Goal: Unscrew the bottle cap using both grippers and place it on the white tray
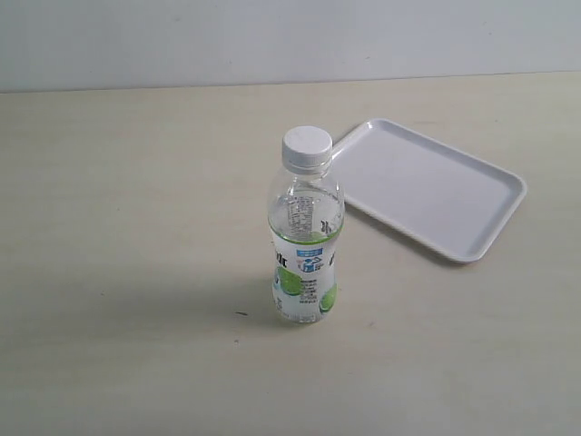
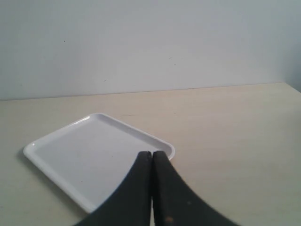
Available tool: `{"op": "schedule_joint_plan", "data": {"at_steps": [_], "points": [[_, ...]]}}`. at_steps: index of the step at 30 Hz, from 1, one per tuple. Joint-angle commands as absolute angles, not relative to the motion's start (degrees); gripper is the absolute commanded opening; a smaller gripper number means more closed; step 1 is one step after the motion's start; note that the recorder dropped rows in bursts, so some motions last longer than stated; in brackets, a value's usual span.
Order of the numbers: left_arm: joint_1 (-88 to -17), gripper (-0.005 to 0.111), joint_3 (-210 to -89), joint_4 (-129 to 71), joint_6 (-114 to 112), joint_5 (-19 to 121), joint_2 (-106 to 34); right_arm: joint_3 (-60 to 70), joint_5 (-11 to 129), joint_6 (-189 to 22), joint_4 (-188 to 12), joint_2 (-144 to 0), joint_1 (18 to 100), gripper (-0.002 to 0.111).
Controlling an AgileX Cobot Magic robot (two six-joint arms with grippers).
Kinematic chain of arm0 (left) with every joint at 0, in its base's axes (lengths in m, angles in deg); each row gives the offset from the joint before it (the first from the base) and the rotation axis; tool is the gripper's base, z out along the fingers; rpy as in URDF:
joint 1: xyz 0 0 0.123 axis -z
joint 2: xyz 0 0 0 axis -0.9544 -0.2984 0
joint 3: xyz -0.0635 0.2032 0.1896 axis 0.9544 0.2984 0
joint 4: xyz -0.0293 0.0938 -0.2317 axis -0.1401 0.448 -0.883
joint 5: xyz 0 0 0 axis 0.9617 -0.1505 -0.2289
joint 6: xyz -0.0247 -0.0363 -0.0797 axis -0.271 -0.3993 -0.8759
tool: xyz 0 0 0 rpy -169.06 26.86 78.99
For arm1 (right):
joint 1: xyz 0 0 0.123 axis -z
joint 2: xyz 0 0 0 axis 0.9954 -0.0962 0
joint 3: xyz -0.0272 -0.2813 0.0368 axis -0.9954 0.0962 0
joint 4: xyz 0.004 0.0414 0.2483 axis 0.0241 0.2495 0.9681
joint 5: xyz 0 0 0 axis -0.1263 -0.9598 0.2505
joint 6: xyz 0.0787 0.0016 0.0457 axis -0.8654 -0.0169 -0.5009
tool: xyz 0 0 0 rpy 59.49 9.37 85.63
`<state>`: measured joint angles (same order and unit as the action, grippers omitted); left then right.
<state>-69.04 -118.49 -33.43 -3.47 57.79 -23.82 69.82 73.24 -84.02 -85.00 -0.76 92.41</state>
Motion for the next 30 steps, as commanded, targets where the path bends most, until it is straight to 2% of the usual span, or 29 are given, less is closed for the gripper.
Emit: {"op": "schedule_joint_plan", "data": {"at_steps": [1,9,14,17,21,26,30], "points": [[-65.9,0.000,-109.9,-36.9,-3.9,46.1,-22.3,70.1,72.9,-84.0,-85.0,-0.4,92.8,0.000],[-63.5,0.000,-89.5,-36.2,-11.7,10.9,-16.9,70.1,72.9,-84.0,-85.0,-0.4,92.8,0.000],[-63.5,0.000,-89.1,-21.2,-19.3,16.1,-14.5,70.1,72.9,-84.0,-85.0,-0.4,92.8,0.000],[-63.5,0.000,-89.1,-5.7,-30.0,14.9,-14.5,70.1,72.9,-84.0,-85.0,-0.4,92.8,0.000],[-63.5,0.000,-89.1,3.9,-34.0,14.2,-14.5,70.1,72.9,-84.0,-85.0,-0.4,92.8,0.000],[-63.5,0.000,-89.1,17.3,-37.4,4.8,-14.5,70.1,72.9,-84.0,-85.0,-0.4,92.8,0.000],[-63.5,0.000,-89.1,21.9,-40.7,4.1,-16.1,70.1,72.9,-84.0,-85.0,-0.4,92.8,0.000]]}}
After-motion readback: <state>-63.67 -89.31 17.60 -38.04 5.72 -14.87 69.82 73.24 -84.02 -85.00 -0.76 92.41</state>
